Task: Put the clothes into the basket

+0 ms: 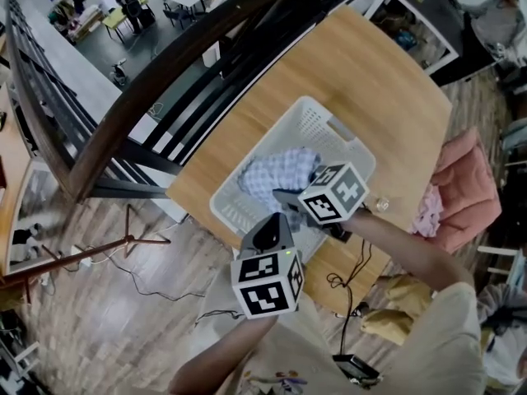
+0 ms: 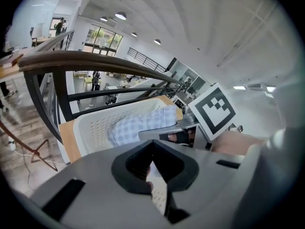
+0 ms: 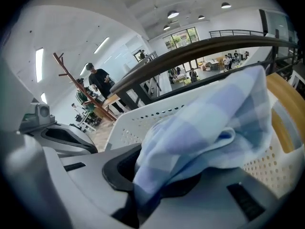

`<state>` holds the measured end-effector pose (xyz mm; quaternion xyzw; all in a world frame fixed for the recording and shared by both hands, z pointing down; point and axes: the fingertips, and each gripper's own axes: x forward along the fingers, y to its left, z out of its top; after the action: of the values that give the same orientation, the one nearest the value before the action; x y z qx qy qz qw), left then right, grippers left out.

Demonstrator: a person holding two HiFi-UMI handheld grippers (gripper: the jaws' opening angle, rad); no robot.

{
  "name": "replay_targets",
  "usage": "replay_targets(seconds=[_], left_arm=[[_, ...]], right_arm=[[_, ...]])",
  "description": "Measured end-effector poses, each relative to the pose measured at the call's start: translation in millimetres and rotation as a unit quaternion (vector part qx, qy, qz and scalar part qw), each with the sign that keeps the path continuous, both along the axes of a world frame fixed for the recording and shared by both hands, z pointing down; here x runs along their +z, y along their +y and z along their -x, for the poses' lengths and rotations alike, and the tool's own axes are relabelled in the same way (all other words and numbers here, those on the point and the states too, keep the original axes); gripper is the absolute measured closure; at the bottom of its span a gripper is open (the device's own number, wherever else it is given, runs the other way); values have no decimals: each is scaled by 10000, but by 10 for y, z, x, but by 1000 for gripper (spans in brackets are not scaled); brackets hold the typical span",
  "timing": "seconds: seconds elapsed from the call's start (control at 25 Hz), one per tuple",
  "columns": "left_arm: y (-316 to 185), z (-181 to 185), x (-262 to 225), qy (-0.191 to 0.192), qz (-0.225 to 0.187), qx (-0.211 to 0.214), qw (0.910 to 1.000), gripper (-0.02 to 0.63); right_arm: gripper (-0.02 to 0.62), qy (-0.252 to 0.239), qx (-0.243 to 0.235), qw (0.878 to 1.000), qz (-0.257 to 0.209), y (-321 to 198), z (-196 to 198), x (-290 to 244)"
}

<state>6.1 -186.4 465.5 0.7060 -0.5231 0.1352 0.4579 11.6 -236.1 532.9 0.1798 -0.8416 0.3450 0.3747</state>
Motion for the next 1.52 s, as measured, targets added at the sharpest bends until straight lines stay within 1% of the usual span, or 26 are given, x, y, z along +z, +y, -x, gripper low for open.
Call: replay_targets(seconds=[0.32, 0.44, 0.56, 0.68, 0.76, 0.84, 0.92, 1.04, 1.12, 1.28, 1.36, 1.52], left_arm=[[-66, -73, 149, 21, 247, 14, 9997, 604], [-76, -71, 209, 3, 310, 46, 9995, 605], [-46, -73, 268, 1, 372, 79, 9993, 604], [-37, -43, 301, -17, 412, 50, 9991, 604], [-44, -34, 306, -16, 416, 55, 9991, 604], [-39, -39, 316, -19, 437, 90, 9990, 604], [-33, -39, 326, -38, 460, 115, 9989, 604], [-31, -25, 346, -73, 479, 113, 9988, 605], [-24, -16, 374, -104, 492, 105, 9987, 605], [-43, 7, 378, -169, 474, 96, 9987, 604], [-52, -3, 362, -174, 471, 87, 9987, 604], [-58, 17, 359, -179, 473, 62, 9987, 604]], right_arm=[[512, 201, -266, 9989, 341, -32, -91, 373], [511, 255, -468, 9972, 524, -16, -67, 505], [511, 187, -702, 9949, 706, 59, 9, 563], [511, 21, -957, 9906, 973, 185, 137, 529], [511, -63, -1206, 9852, 1214, 285, 205, 523], [511, -29, -1391, 9806, 1380, 344, 231, 599], [511, 176, -1422, 9807, 1329, 305, 204, 760], [511, 567, -1339, 9846, 968, 130, 97, 1005], [511, 660, -1220, 9871, 803, 26, 24, 1086], [508, 810, -1066, 9887, 678, -92, -95, 1135], [485, 1026, -989, 9883, 541, -163, -192, 1161], [400, 1545, -767, 9846, 296, -305, -385, 1227]])
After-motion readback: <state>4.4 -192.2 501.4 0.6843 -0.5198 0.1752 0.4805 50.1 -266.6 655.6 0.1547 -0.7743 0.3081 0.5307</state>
